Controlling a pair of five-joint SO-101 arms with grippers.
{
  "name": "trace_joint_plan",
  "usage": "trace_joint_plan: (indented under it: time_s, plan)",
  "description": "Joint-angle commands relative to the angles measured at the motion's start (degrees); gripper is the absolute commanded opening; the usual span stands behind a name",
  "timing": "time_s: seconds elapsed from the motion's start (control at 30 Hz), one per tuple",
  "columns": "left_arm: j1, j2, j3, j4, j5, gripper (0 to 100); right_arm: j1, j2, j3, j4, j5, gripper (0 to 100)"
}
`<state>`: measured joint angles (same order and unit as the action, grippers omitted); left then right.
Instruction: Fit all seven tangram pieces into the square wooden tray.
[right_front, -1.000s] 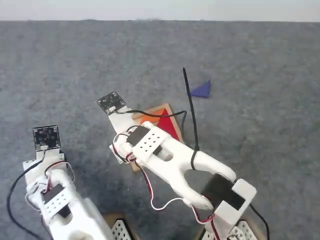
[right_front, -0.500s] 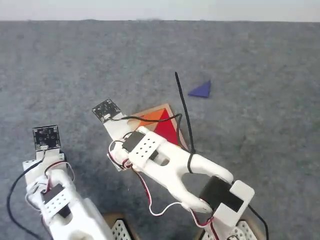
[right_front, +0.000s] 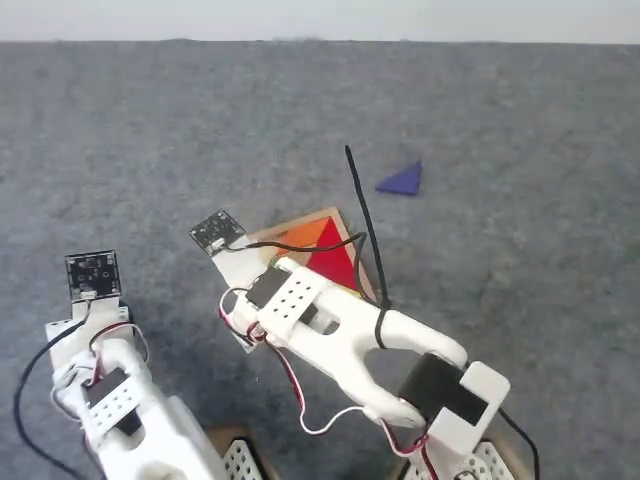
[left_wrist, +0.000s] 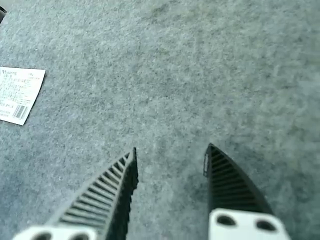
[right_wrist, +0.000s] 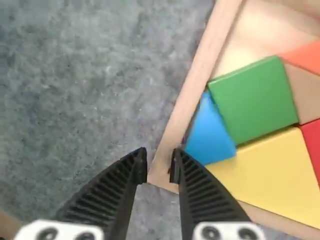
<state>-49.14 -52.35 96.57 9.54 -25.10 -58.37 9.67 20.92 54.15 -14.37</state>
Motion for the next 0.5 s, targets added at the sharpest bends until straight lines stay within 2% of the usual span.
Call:
trace_joint_plan:
  time_s: [0.0, 0.3, 0.47]
  plan:
    - [0.3, 0.4, -0.9, 0.4, -0.9, 20, -0.3, -2.6, -0.3, 0.5, 2.6, 9.7]
    - [0.3, 0.4, -0.9, 0.4, -0.9, 20, 2.9, -18.9, 4.3, 1.3, 5.4, 9.7]
    - [0.3, 0.4, -0.9, 0.4, -0.9, 20, 11.5, -21.9, 7.7, 1.2, 5.4, 9.7]
